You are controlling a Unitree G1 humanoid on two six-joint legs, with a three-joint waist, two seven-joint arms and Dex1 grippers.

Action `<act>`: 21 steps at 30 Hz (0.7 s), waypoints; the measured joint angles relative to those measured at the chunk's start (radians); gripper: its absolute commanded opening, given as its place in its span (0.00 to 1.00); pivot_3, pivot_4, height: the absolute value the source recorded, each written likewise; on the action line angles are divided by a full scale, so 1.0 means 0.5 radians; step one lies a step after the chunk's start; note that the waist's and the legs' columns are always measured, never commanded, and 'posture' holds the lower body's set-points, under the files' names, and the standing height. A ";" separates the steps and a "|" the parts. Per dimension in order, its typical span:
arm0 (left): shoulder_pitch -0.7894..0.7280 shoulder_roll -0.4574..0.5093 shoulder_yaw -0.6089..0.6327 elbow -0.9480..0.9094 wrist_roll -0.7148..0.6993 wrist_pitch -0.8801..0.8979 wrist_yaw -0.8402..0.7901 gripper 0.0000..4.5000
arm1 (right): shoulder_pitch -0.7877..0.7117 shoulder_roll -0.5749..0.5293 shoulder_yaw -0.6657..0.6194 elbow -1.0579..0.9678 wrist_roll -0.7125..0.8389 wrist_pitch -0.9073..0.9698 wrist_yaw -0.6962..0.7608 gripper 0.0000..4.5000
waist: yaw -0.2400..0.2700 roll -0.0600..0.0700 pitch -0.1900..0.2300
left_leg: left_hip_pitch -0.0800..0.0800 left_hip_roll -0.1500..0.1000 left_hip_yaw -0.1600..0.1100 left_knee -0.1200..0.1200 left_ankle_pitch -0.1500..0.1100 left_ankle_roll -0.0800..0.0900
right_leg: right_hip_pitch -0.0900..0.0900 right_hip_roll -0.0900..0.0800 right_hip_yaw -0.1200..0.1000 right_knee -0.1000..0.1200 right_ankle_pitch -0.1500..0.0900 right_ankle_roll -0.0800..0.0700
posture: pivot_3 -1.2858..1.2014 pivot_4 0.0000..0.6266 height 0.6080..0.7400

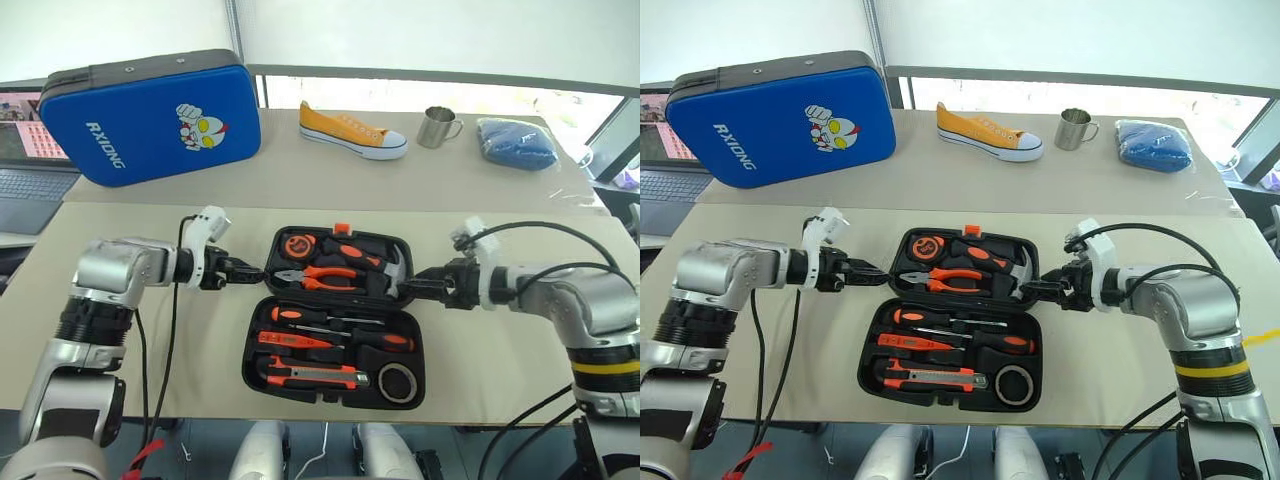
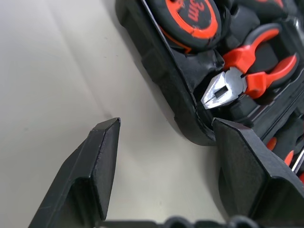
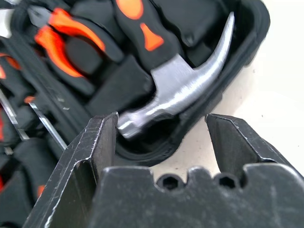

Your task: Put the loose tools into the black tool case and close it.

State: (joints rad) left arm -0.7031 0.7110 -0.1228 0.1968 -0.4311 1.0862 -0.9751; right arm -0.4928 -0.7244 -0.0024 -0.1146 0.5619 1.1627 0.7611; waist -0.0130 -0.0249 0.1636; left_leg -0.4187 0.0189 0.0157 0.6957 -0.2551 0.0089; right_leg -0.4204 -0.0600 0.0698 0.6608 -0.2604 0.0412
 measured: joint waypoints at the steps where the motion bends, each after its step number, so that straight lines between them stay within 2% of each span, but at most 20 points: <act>1: -0.008 -0.006 -0.015 0.005 0.002 -0.033 -0.011 0.52 | -0.002 0.001 0.004 0.021 -0.002 -0.001 0.000 0.72 | -0.001 0.000 0.000 | -0.003 0.000 0.000 0.001 0.001 -0.001 | -0.003 0.000 0.000 0.002 0.000 0.000 | 0.52 0.24 1.00; 3: -0.009 -0.007 -0.020 0.011 0.004 -0.070 -0.026 0.35 | -0.008 0.000 0.007 0.030 -0.006 -0.001 0.000 0.62 | -0.001 0.000 0.000 | -0.003 0.000 -0.001 0.001 0.001 -0.001 | -0.003 0.000 0.000 0.003 0.000 0.000 | 0.52 0.24 1.00; 4: -0.010 -0.007 -0.021 0.012 0.003 -0.078 -0.038 0.27 | -0.007 -0.004 0.018 0.034 -0.013 -0.001 0.003 0.62 | -0.004 0.000 0.000 | -0.003 0.000 -0.001 0.001 0.001 -0.001 | -0.003 0.000 0.000 0.003 0.000 0.000 | 0.52 0.24 1.00; 6: -0.016 -0.007 -0.025 0.011 0.001 -0.082 -0.046 0.27 | -0.008 -0.005 0.033 0.038 -0.015 -0.002 0.004 0.62 | -0.010 0.000 0.000 | -0.003 0.000 -0.001 0.001 0.001 0.000 | -0.003 0.000 0.000 0.004 0.000 0.000 | 0.52 0.24 1.00; 9: -0.016 -0.007 -0.027 0.012 0.005 -0.083 -0.039 0.26 | -0.014 0.005 0.029 0.067 -0.013 -0.002 0.003 0.48 | -0.011 0.000 0.000 | -0.002 0.000 -0.002 0.001 0.001 0.000 | -0.003 0.001 0.000 0.003 0.000 0.000 | 0.52 0.24 1.00; 12: -0.017 -0.013 -0.025 0.012 -0.006 -0.082 -0.045 0.12 | -0.033 0.022 0.016 0.092 0.001 -0.002 0.004 0.27 | -0.008 0.000 0.000 | -0.002 0.000 -0.002 0.001 0.001 0.000 | -0.002 0.000 0.000 0.004 0.000 0.000 | 0.52 0.24 1.00; 13: -0.021 -0.014 -0.020 0.013 -0.005 -0.078 -0.043 0.01 | -0.037 0.016 0.015 0.091 0.001 -0.004 0.005 0.17 | -0.008 0.000 0.000 | -0.001 0.000 -0.002 0.001 0.001 0.000 | -0.002 0.000 0.000 0.003 0.000 0.000 | 0.52 0.24 1.00; 15: -0.021 -0.013 -0.016 0.015 -0.005 -0.069 -0.039 0.00 | -0.036 0.003 0.000 0.091 0.001 -0.005 0.012 0.03 | -0.008 0.000 -0.001 | 0.001 0.000 -0.002 0.001 0.001 0.000 | 0.001 0.000 0.000 0.004 0.000 0.000 | 0.52 0.24 1.00; 21: -0.011 -0.030 0.010 0.004 -0.011 -0.060 -0.020 0.00 | -0.035 0.021 -0.016 0.087 0.006 -0.005 0.002 0.01 | -0.010 0.000 -0.001 | 0.005 -0.001 -0.002 0.001 0.003 0.000 | 0.004 0.000 0.001 0.004 0.000 0.000 | 0.52 0.24 1.00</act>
State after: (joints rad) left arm -0.7084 0.6960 -0.1180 0.1987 -0.4368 1.0564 -0.9853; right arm -0.5103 -0.7138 -0.0101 -0.0712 0.5648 1.1602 0.7621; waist -0.0179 -0.0251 0.1630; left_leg -0.4163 0.0185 0.0147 0.6961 -0.2538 0.0090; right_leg -0.4184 -0.0598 0.0701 0.6629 -0.2604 0.0412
